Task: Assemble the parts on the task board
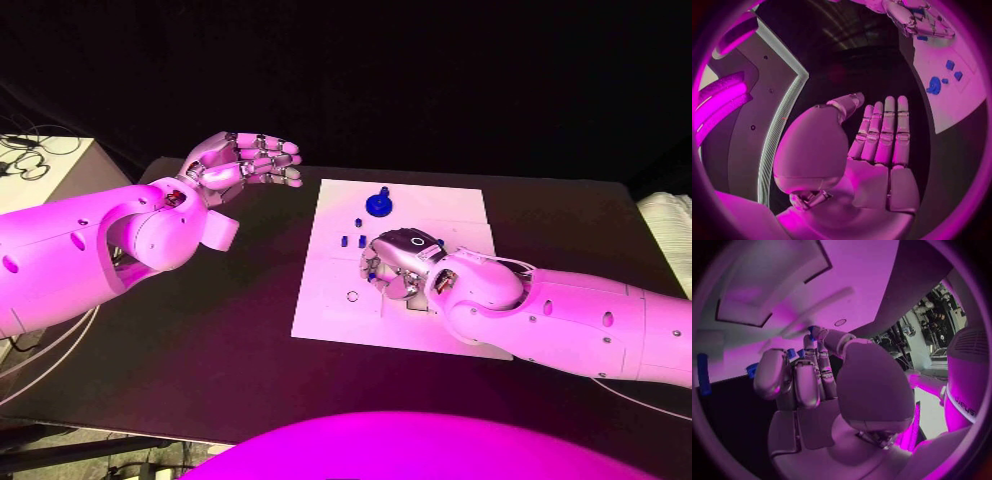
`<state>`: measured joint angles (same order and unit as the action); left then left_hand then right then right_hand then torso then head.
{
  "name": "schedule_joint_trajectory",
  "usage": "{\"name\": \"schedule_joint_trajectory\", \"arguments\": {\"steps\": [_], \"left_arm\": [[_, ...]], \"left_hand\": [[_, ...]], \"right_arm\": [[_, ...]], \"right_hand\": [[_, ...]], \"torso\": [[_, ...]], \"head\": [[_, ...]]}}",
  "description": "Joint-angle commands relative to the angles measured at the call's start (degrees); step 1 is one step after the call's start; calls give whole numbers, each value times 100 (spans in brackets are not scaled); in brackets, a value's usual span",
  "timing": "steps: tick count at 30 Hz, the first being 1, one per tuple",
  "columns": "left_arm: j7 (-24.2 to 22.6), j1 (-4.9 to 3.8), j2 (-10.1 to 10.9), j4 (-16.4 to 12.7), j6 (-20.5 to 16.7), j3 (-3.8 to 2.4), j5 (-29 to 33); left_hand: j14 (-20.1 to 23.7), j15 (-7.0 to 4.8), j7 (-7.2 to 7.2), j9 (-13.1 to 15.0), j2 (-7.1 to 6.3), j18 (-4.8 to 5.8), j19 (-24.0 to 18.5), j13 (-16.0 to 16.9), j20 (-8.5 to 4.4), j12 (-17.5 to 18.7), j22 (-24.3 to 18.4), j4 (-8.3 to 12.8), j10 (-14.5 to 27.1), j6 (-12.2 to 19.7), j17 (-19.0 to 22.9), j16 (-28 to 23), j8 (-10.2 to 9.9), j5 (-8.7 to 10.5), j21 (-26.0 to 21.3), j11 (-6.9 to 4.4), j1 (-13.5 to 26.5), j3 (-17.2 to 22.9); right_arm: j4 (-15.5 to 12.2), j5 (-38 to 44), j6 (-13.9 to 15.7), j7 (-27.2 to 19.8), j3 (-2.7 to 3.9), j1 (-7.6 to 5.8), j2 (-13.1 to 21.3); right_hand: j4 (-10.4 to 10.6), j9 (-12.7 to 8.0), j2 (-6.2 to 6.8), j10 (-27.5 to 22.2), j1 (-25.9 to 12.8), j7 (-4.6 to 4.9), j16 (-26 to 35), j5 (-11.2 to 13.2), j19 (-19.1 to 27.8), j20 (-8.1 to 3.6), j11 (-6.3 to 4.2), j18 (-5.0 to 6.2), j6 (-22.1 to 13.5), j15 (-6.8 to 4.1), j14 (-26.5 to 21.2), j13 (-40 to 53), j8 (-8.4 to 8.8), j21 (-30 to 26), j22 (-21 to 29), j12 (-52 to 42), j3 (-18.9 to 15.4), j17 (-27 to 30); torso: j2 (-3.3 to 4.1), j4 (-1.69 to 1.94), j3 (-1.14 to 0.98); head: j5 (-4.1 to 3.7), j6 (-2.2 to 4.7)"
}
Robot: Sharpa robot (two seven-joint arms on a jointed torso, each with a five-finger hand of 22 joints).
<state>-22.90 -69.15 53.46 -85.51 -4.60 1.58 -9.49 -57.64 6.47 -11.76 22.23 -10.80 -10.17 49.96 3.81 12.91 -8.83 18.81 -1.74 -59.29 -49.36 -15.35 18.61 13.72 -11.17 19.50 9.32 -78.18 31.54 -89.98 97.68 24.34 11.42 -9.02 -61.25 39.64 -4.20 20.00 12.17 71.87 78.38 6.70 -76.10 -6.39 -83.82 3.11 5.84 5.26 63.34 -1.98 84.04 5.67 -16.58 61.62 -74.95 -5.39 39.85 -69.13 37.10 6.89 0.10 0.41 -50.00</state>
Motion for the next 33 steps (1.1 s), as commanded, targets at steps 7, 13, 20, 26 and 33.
{"name": "schedule_joint_trajectory", "arguments": {"steps": [7, 13, 20, 26, 33], "left_arm": [[-12, -3, -1, -6, 62, -4, 30], [-10, -3, -8, 2, 66, -4, 30], [-6, -2, -13, 16, 72, -4, 30], [-1, -2, -26, 35, 85, -4, 30], [2, -2, -29, 48, 97, -3, 30]], "left_hand": [[-36, 17, -22, -10, 20, -16, 47, 4, -10, 30, -11, -5, -30, -36, -13, -32, -39, -34, -32, -11, -47, -52], [-35, 17, -22, -12, 20, -16, 48, 4, -10, 32, -13, -6, -29, -36, -16, -36, -40, -34, -35, -11, -46, -53], [-35, 18, -23, -12, 21, -16, 48, 4, -10, 33, -14, -6, -28, -36, -16, -38, -40, -33, -36, -10, -45, -53], [-35, 18, -23, -12, 21, -16, 48, 4, -10, 33, -14, -6, -28, -36, -16, -38, -40, -33, -36, -10, -45, -53], [-34, 20, -25, -16, 24, -14, 48, 3, -9, 35, -18, -10, -26, -36, -21, -45, -42, -33, -43, -8, -41, -56]], "right_arm": [[-23, 10, 284, -137, -21, 22, 52], [-211, -76, 458, -182, -16, 22, 212], [-610, -220, 539, -166, 25, -89, 569], [-905, -633, 554, -142, 58, -364, 992], [-870, -1114, 4, -21, 86, -811, 1477]], "right_hand": [[-7, -126, 293, -1145, -201, 200, 630, -50, 483, 266, 15, 206, -766, 285, -324, -177, 490, -2068, -179, 110, -438, 1022], [52, -148, 134, -1618, 27, 122, 827, -36, 708, 362, 82, 318, -835, 352, -622, -162, 602, -2811, 69, -95, -1171, 1482], [183, -194, 79, -1806, 159, 119, 790, -137, 697, 385, 94, 332, -873, 367, -678, -162, 720, -2928, 140, -333, -1686, 1613], [369, -223, -16, -1665, 272, 130, 567, -167, 514, 363, 36, 278, -806, 323, -540, -131, 783, -2512, 47, -690, -1934, 1461], [567, -249, 90, -1121, 89, 169, 49, -228, 86, 254, -86, 106, -703, 209, -78, -163, 832, -1301, -307, -920, -1611, 735]], "torso": [[-2, -2, 0], [-10, 1, -1], [-20, -24, 3], [-29, -28, 3], [-22, -35, 11]], "head": [[-16, 0], [-44, 0], [-72, 0], [-152, 0], [-286, 0]]}}
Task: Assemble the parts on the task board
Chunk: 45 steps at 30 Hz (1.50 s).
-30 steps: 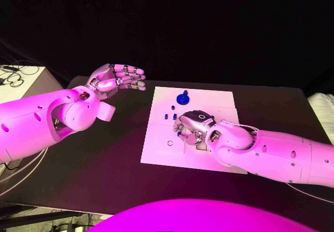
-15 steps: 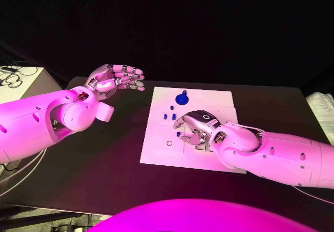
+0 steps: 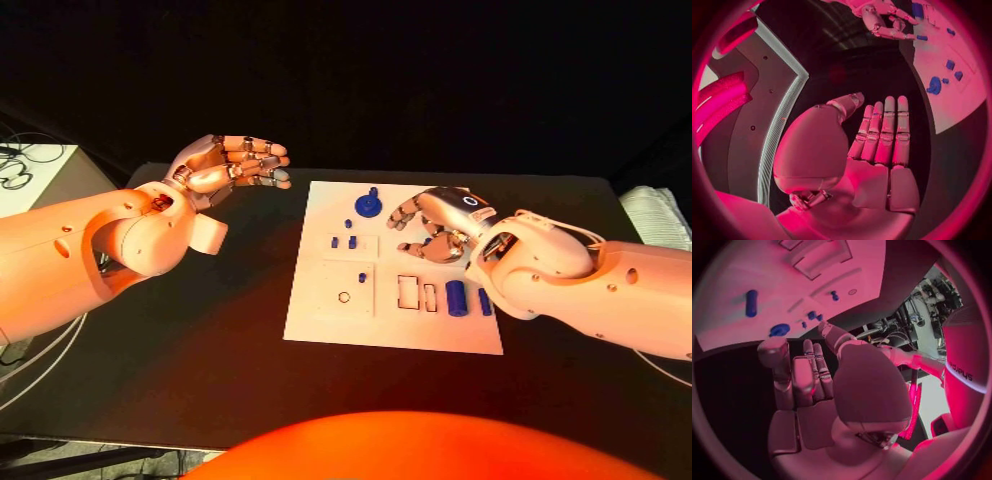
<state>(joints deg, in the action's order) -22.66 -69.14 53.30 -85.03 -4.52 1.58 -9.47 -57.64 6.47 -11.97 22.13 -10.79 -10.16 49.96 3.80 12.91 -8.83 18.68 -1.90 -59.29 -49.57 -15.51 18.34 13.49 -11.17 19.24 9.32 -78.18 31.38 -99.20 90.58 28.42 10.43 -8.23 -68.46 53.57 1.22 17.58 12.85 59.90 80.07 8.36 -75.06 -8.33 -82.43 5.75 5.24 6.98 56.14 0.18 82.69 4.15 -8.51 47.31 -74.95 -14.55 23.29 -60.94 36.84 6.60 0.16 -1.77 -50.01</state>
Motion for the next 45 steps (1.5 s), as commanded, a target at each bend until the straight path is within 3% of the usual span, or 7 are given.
{"name": "schedule_joint_trajectory", "arguments": {"steps": [1, 2, 6, 13, 25, 36, 45], "left_arm": [[-22, -3, -15, 3, 92, -3, 28], [-22, -3, -17, 5, 96, -3, 28], [-22, -2, -23, 11, 102, -3, 28], [-14, -2, -26, 21, 102, -1, 28], [-1, -2, -24, 32, 109, 0, 28], [5, -2, -23, 41, 111, 0, 28], [17, -2, -29, 45, 121, 0, 28]], "left_hand": [[-34, 20, -4, -5, 24, -14, 48, 4, -9, 35, -5, 6, -26, -15, -5, -18, -20, -33, -16, -8, -41, -40], [-34, 20, -4, -5, 24, -14, 48, 4, -9, 35, -5, 6, -26, -15, -5, -18, -20, -33, -16, -8, -41, -40], [-34, 20, -3, -6, 25, -14, 48, 4, -8, 35, -6, 5, -28, -15, -6, -19, -20, -33, -18, -9, -40, -41], [-34, 20, -3, -6, 25, -14, 48, 4, -8, 35, -6, 5, -28, -15, -6, -19, -20, -33, -18, -9, -40, -41], [-34, 20, -3, -6, 25, -14, 48, 4, -8, 35, -6, 5, -28, -15, -6, -19, -20, -33, -18, -9, -40, -41], [-35, 20, -1, -10, 27, -14, 52, 5, -7, 34, -13, 2, -34, -19, -15, -29, -21, -32, -27, -10, -37, -46], [-36, 21, -3, -11, 33, -14, 54, 5, -7, 35, -16, -5, -35, -21, -19, -34, -22, -32, -32, -9, -31, -48]], "right_arm": [[90, -389, -512, 115, 10, -139, 130], [132, -351, -599, 146, 13, -180, 167], [274, -122, -824, 240, 19, -264, 232], [456, 168, -1386, 424, 17, -311, 199], [692, 360, -1890, 615, -21, -226, -17], [777, 503, -1655, 601, -34, -127, -174], [804, 461, -1432, 512, -37, -86, -243]], "right_hand": [[159, -29, 161, -106, -256, -62, 6, -207, -17, -14, -22, -45, -94, 7, 26, -38, 105, -64, -250, 121, -177, 17], [182, -33, 169, -152, -264, -87, 26, -215, -5, -9, -12, -42, -116, 6, 11, -40, 121, -113, -235, 143, -254, 52], [611, -28, -139, -466, 252, -197, 88, -296, 45, 39, 48, -18, -200, 56, -77, -17, 239, -362, -155, 72, -1685, 201], [1549, -5, -79, -767, 921, -304, 97, -189, 67, 72, 94, 2, -263, 100, -132, -26, 339, -571, -96, -82, -2546, 297], [1556, 25, -190, -741, 964, -270, 126, -78, 73, 76, 81, 21, -217, 92, -154, -18, 326, -687, -51, -185, -2630, 367], [1532, 76, -500, -253, 1133, -132, -34, 250, -129, -34, -51, -54, 79, -30, 40, -24, 233, -153, -206, -330, -2230, 109], [1546, 66, -602, 183, 964, -103, -148, -5, -252, -96, -113, -121, 347, -86, 180, -30, 199, 316, -360, -160, -1863, -131]], "torso": [[5, -1, 5], [6, 4, 4], [12, 14, -4], [19, 8, -3], [11, 13, -1], [14, 6, -6], [13, 10, 0]], "head": [[-82, 1], [-96, 1], [-112, 1], [-110, 1], [-128, 1], [-113, 1], [-131, 1]]}}
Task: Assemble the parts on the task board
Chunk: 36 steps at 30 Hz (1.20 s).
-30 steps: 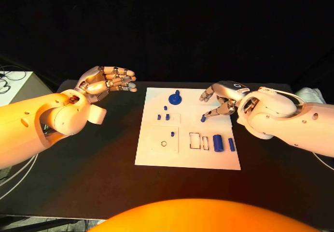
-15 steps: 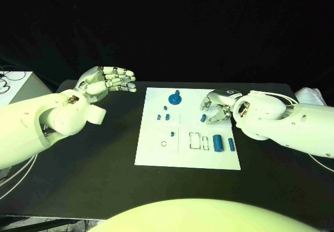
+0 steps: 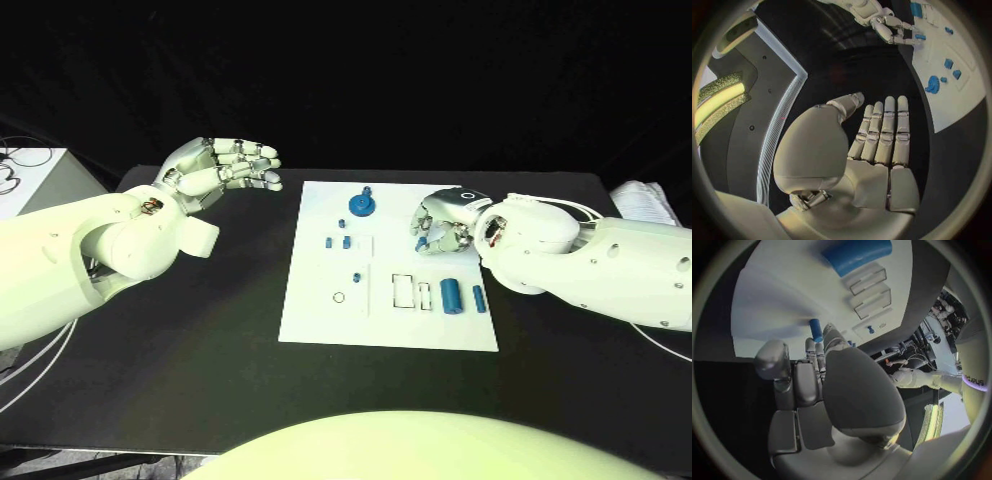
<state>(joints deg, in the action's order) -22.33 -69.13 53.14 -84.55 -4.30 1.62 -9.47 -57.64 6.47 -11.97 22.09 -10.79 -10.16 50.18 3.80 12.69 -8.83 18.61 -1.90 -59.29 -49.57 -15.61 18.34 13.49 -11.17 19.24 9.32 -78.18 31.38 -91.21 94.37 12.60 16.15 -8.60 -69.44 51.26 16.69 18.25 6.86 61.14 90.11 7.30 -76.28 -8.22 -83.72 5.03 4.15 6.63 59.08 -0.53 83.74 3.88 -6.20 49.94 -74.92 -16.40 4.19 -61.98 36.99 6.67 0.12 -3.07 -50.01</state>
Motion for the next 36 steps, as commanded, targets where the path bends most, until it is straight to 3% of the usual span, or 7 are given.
{"name": "schedule_joint_trajectory", "arguments": {"steps": [1, 5, 7, 11, 24, 29, 36], "left_arm": [[-15, -3, -13, -3, 99, -3, 28], [-12, -3, -10, -4, 98, -3, 28], [-9, -3, -8, -4, 98, -3, 28], [2, -3, -5, -3, 103, -3, 28], [149, -3, 2, 13, 213, -3, 28], [178, -3, 0, 22, 230, -3, 28], [189, -2, -5, 32, 233, -3, 28]], "left_hand": [[-36, 21, -3, -7, 33, -14, 32, 5, 15, 35, -9, -5, -35, -21, -9, -34, -22, -32, -32, -9, -31, -48], [-36, 21, -3, -7, 33, -14, 32, 5, 15, 35, -9, -5, -35, -21, -9, -34, -22, -32, -32, -9, -31, -48], [-36, 21, -3, -7, 33, -14, 32, 5, 15, 35, -9, -5, -35, -21, -9, -34, -22, -32, -32, -9, -31, -48], [-36, 21, -3, -7, 33, -14, 32, 5, 15, 35, -9, -5, -35, -21, -9, -34, -22, -32, -32, -9, -31, -48], [-20, 29, -6, -17, 31, -11, 30, 3, 21, 48, -24, -21, -18, -11, -19, -59, -32, -27, -54, -3, -11, -62], [-9, 33, -8, -21, 28, -9, 27, 2, 24, 53, -31, -28, -10, -6, -23, -72, -37, -25, -66, 0, -2, -70], [-9, 33, -8, -21, 28, -9, 27, 2, 24, 53, -31, -28, -10, -6, -23, -72, -37, -25, -66, 0, -2, -70]], "right_arm": [[10, 81, 150, -59, 0, 14, -16], [53, 93, 115, -36, -1, 20, -29], [75, 105, 96, -21, -1, 22, -32], [115, 134, 45, 13, -3, 27, -41], [187, 256, 8, 36, -8, 104, -85], [165, 261, 141, -10, -9, 117, -87], [129, 230, 330, -42, -9, 126, -78]], "right_hand": [[-1, -1, -5, 109, -44, 3, -39, -12, -135, -28, -5, -95, 89, -17, 84, -4, -39, 110, -384, 57, 97, -53], [-1, -4, 22, 252, -53, -4, -61, 49, -155, -42, -15, -109, 190, -22, 101, -8, -52, 205, -425, 184, 273, -98], [0, -20, 69, 338, -68, -1, -68, 294, -154, -47, -14, -111, 228, -22, 107, -9, -31, 213, -443, 333, 499, -117], [-5, -22, 107, 372, -86, 1, -67, 321, -153, -45, -13, -113, 265, -20, 107, -7, -32, 215, -451, 406, 622, -119], [-24, -76, 416, 89, -221, 31, 97, 393, -48, 10, 61, -59, 193, 37, -4, -3, 72, -230, -349, 731, 920, 145], [-25, -77, 405, 136, -218, 21, 68, 375, -61, 11, 53, -69, 200, 31, 9, 11, 75, -148, -374, 713, 970, 89], [-27, -34, 327, 690, -288, -35, -52, 343, -175, -56, -57, -129, 382, -52, 103, 82, 0, 367, -536, 579, 1397, -123]], "torso": [[-2, 4, 3], [-2, 2, 7], [1, 3, 8], [-1, -1, 5], [-1, 1, -5], [0, -2, -3], [-5, 0, -1]], "head": [[-6, 1], [-10, 1], [-10, 1], [-4, 1], [-1, 1], [4, 1], [-10, 1]]}}
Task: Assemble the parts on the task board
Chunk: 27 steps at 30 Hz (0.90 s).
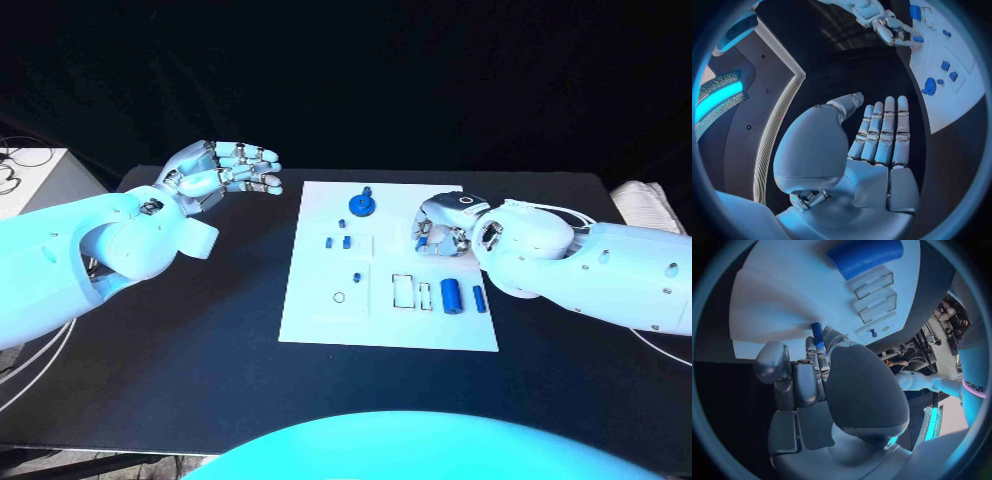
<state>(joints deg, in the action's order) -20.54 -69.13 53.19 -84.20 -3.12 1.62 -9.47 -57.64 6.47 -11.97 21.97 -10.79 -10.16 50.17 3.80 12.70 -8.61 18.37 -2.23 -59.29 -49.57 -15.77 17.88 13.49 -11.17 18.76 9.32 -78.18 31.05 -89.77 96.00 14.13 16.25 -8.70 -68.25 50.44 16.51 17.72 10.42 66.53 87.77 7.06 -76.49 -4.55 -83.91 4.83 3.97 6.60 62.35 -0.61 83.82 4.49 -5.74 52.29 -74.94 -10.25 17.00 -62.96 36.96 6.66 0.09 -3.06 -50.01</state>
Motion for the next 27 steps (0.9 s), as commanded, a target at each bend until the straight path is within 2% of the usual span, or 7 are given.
{"name": "schedule_joint_trajectory", "arguments": {"steps": [1, 4, 5, 13, 14, 20, 27], "left_arm": [[10, -2, -9, -2, 114, -3, 28], [12, -2, -9, -1, 112, -3, 28], [13, -2, -9, -1, 112, -3, 28], [23, -2, -9, -1, 107, -3, 26], [23, -2, -8, -1, 107, -3, 26], [31, -2, -7, 7, 112, -3, 25], [34, -1, -10, 21, 105, -3, 24]], "left_hand": [[-9, 34, -8, -9, 28, -9, 27, 2, 24, 31, -8, 5, -10, -6, -7, -25, -36, -25, -18, 0, -2, -37], [-9, 34, -8, -9, 28, -9, 27, 2, 24, 31, -8, 5, -10, -6, -7, -25, -36, -25, -18, 0, -2, -37], [-9, 34, -8, -9, 28, -9, 27, 2, 24, 31, -8, 5, -10, -6, -7, -25, -36, -25, -18, 0, -2, -37], [-4, 35, -8, -11, 37, -9, 25, 2, 26, 33, -14, 1, -8, -7, -10, -33, -37, -26, -27, 0, -3, -36], [-4, 35, -8, -11, 37, -9, 25, 2, 26, 33, -14, 1, -8, -7, -10, -33, -37, -26, -27, 0, -3, -36], [-4, 35, -8, -11, 37, -9, 25, 2, 26, 33, -14, 1, -8, -7, -10, -33, -37, -26, -27, 0, -3, -36], [-4, 35, -8, -11, 37, -9, 25, 2, 26, 33, -14, 1, -8, -7, -10, -33, -37, -26, -27, 0, -3, -36]], "right_arm": [[-17, 65, 203, -55, 1, 8, 5], [-32, 47, 314, -65, 1, 12, 12], [-38, 41, 359, -69, 1, 14, 14], [-65, 44, 503, 3, 1, 25, 25], [-65, 56, 503, 21, 1, 25, 26], [-94, 138, 508, 101, 2, 27, 42], [-301, 84, 568, 94, 12, 3, 144]], "right_hand": [[-20, 30, -30, 235, -46, -22, -31, -23, -169, -52, -60, -136, 83, -59, 97, 33, -61, 209, -559, -43, 190, -27], [-51, 63, -41, 437, -13, -52, -25, 1, -194, -90, -110, -155, 156, -100, 99, 68, -102, 349, -610, -60, 381, -29], [-72, 82, -69, 534, 19, -70, -41, 111, -208, -108, -137, -168, 196, -125, 109, 89, -127, 441, -641, -67, 500, -62], [-318, 232, -115, 858, 108, -136, -73, 115, -267, -175, -228, -224, 415, -212, 133, 198, -315, 839, -780, -66, 947, -133], [-436, 278, -112, 918, 151, -122, -87, 108, -278, -191, -237, -236, 429, -221, 140, 226, -358, 918, -810, -65, 1069, -161], [-723, 483, -24, 1047, -98, -117, -95, 147, -283, -205, -248, -256, 378, -226, 146, 339, -507, 1045, -887, 7, 1459, -187], [-869, 601, 10, 1105, -251, -118, -97, 157, -288, -210, -253, -269, 348, -230, 148, 399, -592, 1140, -931, 45, 1619, -199]], "torso": [[-3, 1, 4], [-2, 2, 6], [0, 3, 6], [-2, 7, 9], [-2, 8, 10], [-4, 2, 5], [-10, -3, 6]], "head": [[-14, 1], [-17, 1], [-18, 1], [-22, 1], [-22, 1], [-16, 1], [-20, 1]]}}
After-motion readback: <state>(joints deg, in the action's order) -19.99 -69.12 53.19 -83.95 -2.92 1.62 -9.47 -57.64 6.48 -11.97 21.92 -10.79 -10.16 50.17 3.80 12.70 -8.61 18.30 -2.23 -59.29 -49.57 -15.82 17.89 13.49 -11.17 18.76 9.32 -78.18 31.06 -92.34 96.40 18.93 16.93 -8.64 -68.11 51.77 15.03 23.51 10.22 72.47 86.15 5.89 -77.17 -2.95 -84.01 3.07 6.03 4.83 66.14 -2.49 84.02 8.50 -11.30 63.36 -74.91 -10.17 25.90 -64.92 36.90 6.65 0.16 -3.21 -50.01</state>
